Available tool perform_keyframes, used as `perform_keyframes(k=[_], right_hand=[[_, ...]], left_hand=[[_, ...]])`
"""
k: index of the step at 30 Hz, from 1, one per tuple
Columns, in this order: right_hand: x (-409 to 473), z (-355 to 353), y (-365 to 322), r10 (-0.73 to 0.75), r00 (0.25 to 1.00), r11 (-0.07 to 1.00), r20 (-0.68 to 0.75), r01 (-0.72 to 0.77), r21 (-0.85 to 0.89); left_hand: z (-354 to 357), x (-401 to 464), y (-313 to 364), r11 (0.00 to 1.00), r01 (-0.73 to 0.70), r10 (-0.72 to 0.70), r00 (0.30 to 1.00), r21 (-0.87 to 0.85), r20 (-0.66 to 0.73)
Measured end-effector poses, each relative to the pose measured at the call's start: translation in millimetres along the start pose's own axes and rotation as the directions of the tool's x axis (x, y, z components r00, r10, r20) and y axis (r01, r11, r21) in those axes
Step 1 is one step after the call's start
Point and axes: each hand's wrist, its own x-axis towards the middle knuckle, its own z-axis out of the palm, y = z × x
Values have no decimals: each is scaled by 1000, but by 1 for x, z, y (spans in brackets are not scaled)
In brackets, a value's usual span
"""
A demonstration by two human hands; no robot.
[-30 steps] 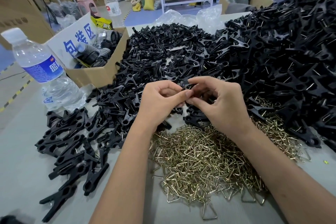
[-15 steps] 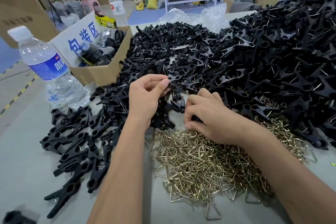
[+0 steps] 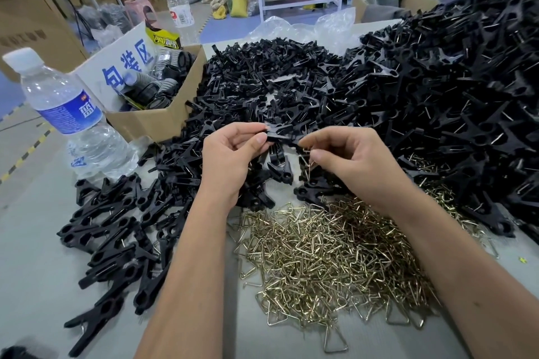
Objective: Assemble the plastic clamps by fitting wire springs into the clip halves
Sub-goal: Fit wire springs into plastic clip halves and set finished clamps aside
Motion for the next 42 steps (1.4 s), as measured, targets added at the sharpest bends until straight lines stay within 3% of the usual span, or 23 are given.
perform_keyframes(k=[3, 8, 10, 14, 22, 24, 27, 28, 31, 34, 37, 42], right_hand=[[-2, -4, -4, 24, 991, 1000, 132, -22, -10], [-2, -2, -7, 9, 953, 951, 303, 85, -298], [-3, 0, -7, -52, 968, 941, 244, 130, -314], [1, -4, -1, -53, 994, 981, -95, 34, -192], [0, -4, -1, -55, 983, 992, -176, 34, -120], [0, -8, -4, -30, 998, 997, -62, 25, -76], [-4, -12, -9, 11, 976, 1000, 218, -8, -12], [-4, -10, -9, 5, 973, 999, 229, 3, -36], [-1, -1, -3, -32, 999, 997, 2, 32, -64], [3, 0, 1, 106, 967, 971, -232, -50, 234], [4, 2, 1, 252, 926, 882, -282, -99, 462], [2, 10, -3, 314, 905, 846, -287, -130, 517]], left_hand=[[0, -1, 1, 1000, -14, 14, 1000, -11, 3], [0, -2, 3, 1000, -23, 23, 1000, -17, 3], [0, -2, 3, 999, -24, 25, 1000, -22, 15], [0, -2, 3, 999, -31, 33, 999, -38, 43], [2, -2, 0, 997, -74, 74, 993, -9, 91], [3, -2, 0, 997, -72, 73, 994, -17, 86], [3, -1, 0, 996, -69, 72, 995, -52, 66], [2, -1, 0, 996, -69, 73, 995, -61, 64], [2, -1, -1, 995, -62, 68, 995, -74, 76], [2, -2, -1, 994, -81, 89, 991, -77, 105], [6, -3, 1, 990, -101, 117, 979, -102, 168], [16, -7, -1, 989, -73, 103, 964, -128, 244]])
